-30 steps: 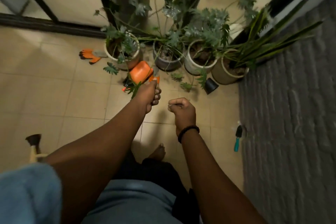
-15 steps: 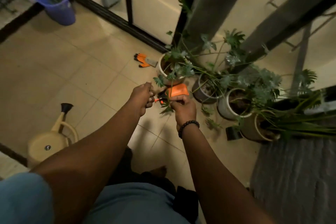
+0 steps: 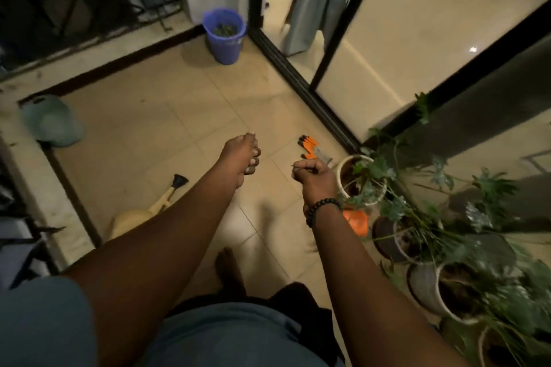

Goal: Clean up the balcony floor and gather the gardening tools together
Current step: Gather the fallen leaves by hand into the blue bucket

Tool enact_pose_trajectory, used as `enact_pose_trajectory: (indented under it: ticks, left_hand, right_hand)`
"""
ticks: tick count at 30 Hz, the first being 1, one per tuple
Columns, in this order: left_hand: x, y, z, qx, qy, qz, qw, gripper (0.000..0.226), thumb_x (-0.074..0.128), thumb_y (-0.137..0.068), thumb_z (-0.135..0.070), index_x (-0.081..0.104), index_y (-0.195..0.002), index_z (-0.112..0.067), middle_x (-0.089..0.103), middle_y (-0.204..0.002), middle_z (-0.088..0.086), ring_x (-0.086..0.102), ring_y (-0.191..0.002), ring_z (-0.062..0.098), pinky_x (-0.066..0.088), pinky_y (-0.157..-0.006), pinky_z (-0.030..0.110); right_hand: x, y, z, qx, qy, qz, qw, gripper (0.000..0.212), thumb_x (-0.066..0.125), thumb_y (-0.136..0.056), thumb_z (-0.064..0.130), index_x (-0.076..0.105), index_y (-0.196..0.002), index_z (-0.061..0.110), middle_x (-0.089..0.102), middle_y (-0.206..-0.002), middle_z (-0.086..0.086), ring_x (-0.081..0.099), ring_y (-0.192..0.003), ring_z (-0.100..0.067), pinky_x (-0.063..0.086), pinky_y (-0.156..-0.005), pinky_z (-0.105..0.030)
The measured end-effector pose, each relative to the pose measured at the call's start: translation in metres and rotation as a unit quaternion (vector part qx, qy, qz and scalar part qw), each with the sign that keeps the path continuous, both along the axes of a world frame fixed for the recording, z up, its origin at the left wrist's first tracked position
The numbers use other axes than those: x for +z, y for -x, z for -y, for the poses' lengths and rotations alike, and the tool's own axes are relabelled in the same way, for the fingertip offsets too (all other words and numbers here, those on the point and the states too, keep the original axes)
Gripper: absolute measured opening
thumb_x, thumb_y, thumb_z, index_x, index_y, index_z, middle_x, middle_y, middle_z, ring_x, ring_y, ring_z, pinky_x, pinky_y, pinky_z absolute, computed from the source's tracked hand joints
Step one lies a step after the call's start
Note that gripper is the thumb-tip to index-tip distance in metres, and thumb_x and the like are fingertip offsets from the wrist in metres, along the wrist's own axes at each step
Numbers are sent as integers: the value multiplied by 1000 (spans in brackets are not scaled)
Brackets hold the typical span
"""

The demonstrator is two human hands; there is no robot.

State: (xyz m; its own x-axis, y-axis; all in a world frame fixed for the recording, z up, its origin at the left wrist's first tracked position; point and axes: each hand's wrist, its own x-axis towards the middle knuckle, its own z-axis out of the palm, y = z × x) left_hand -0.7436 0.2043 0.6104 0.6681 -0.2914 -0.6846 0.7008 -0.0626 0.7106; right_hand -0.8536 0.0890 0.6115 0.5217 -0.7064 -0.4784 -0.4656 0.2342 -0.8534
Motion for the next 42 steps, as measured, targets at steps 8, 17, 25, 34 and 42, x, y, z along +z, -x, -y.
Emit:
enact_pose_trajectory:
  ticks: [8,17,25,34,42]
  left_hand:
    - [7,-101,-12,127,3,-8,992,31,42,-106,-30,45,-78,-17,41,-61,-1,30,-35,7,17,-36,14]
    - [-9,-233,25,182,-58,-17,981,34,43,-105,-34,51,-77,-15,49,-66,2,36,-45,11,22,-42,19]
    - [-10,-342,62,224,-80,-32,971,37,43,-105,-35,55,-79,-12,52,-69,5,39,-50,13,28,-44,22]
    - [-45,-512,112,286,-37,-76,955,32,43,-105,-28,51,-79,-12,50,-68,6,44,-53,15,31,-45,23]
    - [-122,-669,149,231,-27,-65,970,34,42,-106,-28,52,-78,-12,47,-66,6,39,-51,15,28,-46,25]
  right_hand:
    - [10,-129,-14,105,-3,21,994,25,60,-80,-11,68,-75,11,67,-75,-5,63,-73,-17,55,-73,-28]
    - [-12,-287,19,175,-48,17,983,21,61,-80,-10,69,-78,9,67,-73,-5,62,-70,-15,54,-74,-32]
    - [-14,-410,64,223,-52,3,973,23,57,-86,-8,69,-80,11,68,-82,-7,63,-80,-19,56,-81,-35]
    - [-33,-574,103,216,-35,1,976,20,57,-82,-12,69,-83,4,68,-80,-7,64,-74,-16,57,-81,-34]
    - [-103,-725,130,205,-52,-7,977,22,58,-82,-12,68,-78,7,67,-77,-7,62,-76,-21,53,-72,-30]
